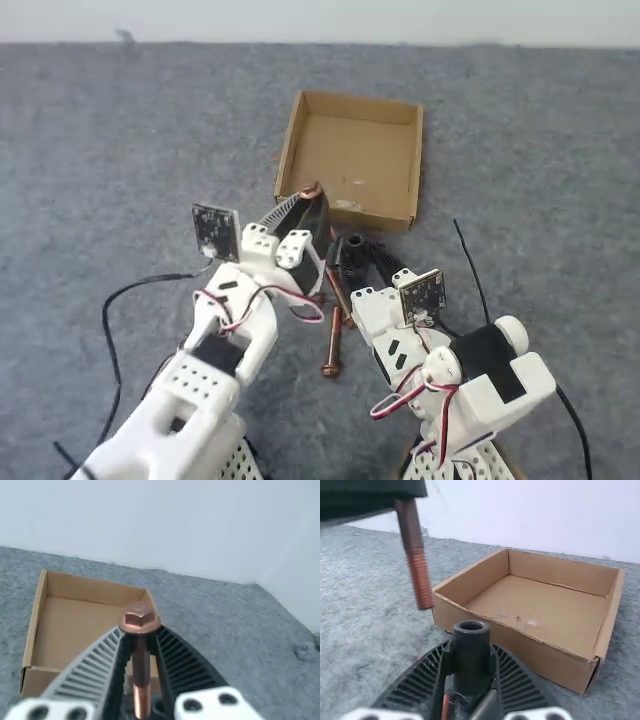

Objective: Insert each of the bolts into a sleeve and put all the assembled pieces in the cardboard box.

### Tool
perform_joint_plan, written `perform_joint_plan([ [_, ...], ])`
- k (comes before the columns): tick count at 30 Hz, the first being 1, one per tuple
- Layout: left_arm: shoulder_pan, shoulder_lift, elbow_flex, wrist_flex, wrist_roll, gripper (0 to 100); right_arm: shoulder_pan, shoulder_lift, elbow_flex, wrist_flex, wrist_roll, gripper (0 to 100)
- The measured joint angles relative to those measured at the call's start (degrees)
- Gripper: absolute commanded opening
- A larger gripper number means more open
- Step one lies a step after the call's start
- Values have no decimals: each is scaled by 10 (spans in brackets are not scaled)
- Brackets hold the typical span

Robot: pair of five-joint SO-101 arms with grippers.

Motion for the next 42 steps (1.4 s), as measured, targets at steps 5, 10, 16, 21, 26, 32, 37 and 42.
perform_joint_plan([
  [5, 6, -121, 27, 79, 0, 11, -20, 0, 0, 0, 0, 6],
  [10, 6, -218, 27, 186, 1, 11, -33, 0, 0, 0, 0, 6],
  [16, -11, -281, 38, 259, 0, 11, -56, 0, 1, 0, 0, 6],
  [21, -12, -302, 75, 262, 1, 11, -70, 0, 1, 0, 0, 6],
  [26, -12, -324, 77, 262, 2, 11, -97, 0, 1, 19, 0, 6],
  [32, -12, -340, 77, 265, 2, 11, -98, 0, 1, 24, 0, 6],
  [37, -13, -341, 104, 265, 0, 11, -98, 0, 1, 25, 1, 6],
  [42, -13, -341, 105, 265, 1, 11, -98, 0, 1, 25, 3, 6],
])
